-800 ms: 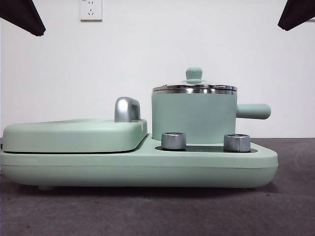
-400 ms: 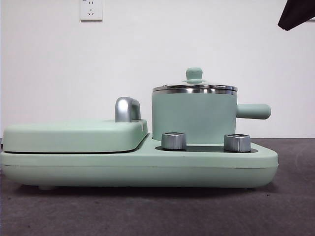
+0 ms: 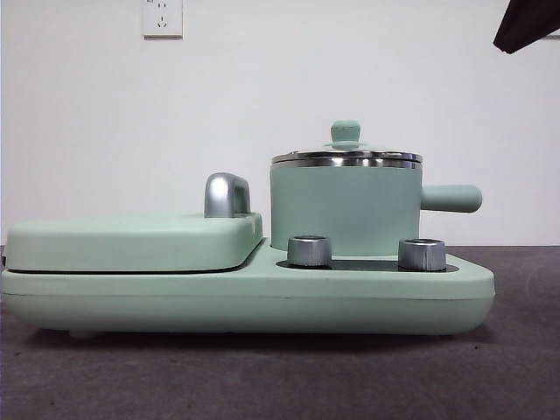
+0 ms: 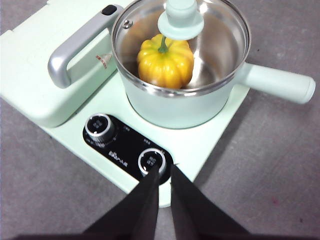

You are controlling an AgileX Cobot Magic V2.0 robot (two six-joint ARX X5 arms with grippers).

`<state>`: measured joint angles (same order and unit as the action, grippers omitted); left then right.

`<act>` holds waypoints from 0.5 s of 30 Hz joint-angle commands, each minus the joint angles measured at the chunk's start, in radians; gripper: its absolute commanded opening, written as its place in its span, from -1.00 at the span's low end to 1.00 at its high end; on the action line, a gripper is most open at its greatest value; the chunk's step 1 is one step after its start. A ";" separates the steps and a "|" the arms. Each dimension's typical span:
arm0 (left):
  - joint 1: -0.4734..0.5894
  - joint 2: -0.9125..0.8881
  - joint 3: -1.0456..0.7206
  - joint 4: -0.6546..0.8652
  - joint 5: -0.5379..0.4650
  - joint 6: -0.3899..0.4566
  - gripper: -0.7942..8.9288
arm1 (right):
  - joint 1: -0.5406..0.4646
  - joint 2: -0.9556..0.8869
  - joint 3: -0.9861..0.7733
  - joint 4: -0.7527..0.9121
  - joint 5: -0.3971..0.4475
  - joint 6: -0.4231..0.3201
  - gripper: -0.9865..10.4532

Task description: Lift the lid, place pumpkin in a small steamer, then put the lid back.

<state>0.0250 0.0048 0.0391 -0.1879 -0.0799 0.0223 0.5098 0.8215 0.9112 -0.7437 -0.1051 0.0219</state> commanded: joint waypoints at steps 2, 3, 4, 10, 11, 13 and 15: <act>0.001 -0.002 -0.017 0.005 0.002 -0.019 -0.82 | 0.006 0.005 0.007 0.011 0.001 -0.007 -0.77; 0.001 -0.002 -0.017 0.005 0.002 -0.019 -0.82 | 0.006 0.005 0.007 0.011 0.001 -0.007 -0.77; 0.001 -0.002 -0.017 0.005 0.002 -0.019 -0.82 | 0.006 0.005 0.007 0.011 0.001 -0.007 -0.77; 0.001 -0.002 -0.017 0.002 0.002 -0.019 -0.82 | 0.006 0.005 0.007 0.011 0.001 -0.007 -0.77; 0.001 -0.002 -0.017 0.002 0.002 -0.019 -0.82 | 0.006 0.005 0.007 0.011 0.001 -0.007 -0.77; 0.001 -0.002 -0.017 0.002 0.001 -0.019 -0.82 | 0.006 0.005 0.007 0.011 0.002 -0.008 -0.77; 0.001 -0.002 -0.017 0.002 0.002 -0.019 -0.82 | 0.006 0.005 0.007 0.011 0.003 -0.012 -0.77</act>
<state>0.0250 0.0040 0.0334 -0.1802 -0.0769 0.0071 0.5098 0.8211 0.9112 -0.7429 -0.1043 0.0208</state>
